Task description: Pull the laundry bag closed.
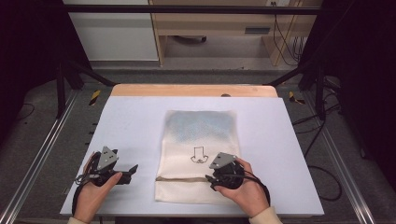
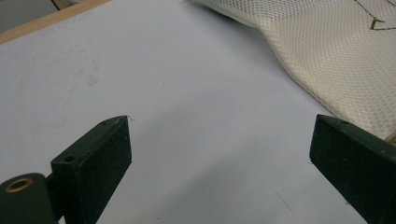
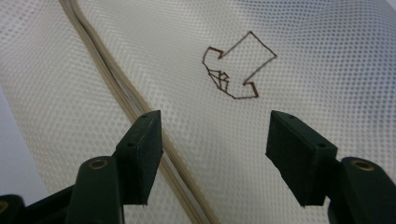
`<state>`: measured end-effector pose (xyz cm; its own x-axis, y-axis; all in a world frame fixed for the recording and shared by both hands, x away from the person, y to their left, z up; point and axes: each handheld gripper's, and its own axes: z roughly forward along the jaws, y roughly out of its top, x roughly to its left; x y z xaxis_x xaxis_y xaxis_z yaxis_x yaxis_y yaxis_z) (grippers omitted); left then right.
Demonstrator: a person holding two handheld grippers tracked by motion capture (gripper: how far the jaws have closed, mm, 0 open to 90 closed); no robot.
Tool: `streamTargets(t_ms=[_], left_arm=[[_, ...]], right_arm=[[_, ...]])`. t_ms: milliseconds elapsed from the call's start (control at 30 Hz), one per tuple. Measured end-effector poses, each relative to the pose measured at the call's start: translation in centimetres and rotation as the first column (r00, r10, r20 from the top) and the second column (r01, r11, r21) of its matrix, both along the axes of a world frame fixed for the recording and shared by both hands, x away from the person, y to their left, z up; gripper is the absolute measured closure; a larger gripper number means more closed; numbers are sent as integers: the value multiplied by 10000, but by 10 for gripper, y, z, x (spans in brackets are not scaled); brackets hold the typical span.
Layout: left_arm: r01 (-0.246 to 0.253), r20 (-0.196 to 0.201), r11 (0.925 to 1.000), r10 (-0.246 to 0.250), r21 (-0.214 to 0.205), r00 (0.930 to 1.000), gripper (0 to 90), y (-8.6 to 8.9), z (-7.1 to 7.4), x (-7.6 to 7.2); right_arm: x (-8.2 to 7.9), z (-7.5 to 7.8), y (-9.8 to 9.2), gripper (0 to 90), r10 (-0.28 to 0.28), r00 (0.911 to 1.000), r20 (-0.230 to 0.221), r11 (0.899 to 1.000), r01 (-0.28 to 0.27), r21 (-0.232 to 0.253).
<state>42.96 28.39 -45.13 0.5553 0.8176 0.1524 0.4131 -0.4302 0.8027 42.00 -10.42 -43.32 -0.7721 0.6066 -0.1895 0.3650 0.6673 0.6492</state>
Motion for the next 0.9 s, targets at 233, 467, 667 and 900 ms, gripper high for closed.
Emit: streamTargets(t_ms=[233, 467, 667, 900], left_arm=[[-112, 2, 9999, 112, 32, 9999, 54, 1, -1, 2], [-277, -11, 9996, 278, 57, 9996, 54, 4, -2, 6], [-420, -16, 9990, 420, 129, 9991, 54, 5, -3, 9], [-435, -26, 9990, 435, 104, 9990, 54, 6, -3, 12]], right_arm=[[11, 7, 23, 403, 551, 9982, -241, 9980, -558, -312], [18, 11, 41, 443, 1097, 9918, -653, 9926, -1127, -445], [22, 12, 51, 491, 1438, 9854, -914, 9876, -1487, -495], [26, 16, 61, 525, 1804, 9750, -1298, 9804, -1889, -560]])
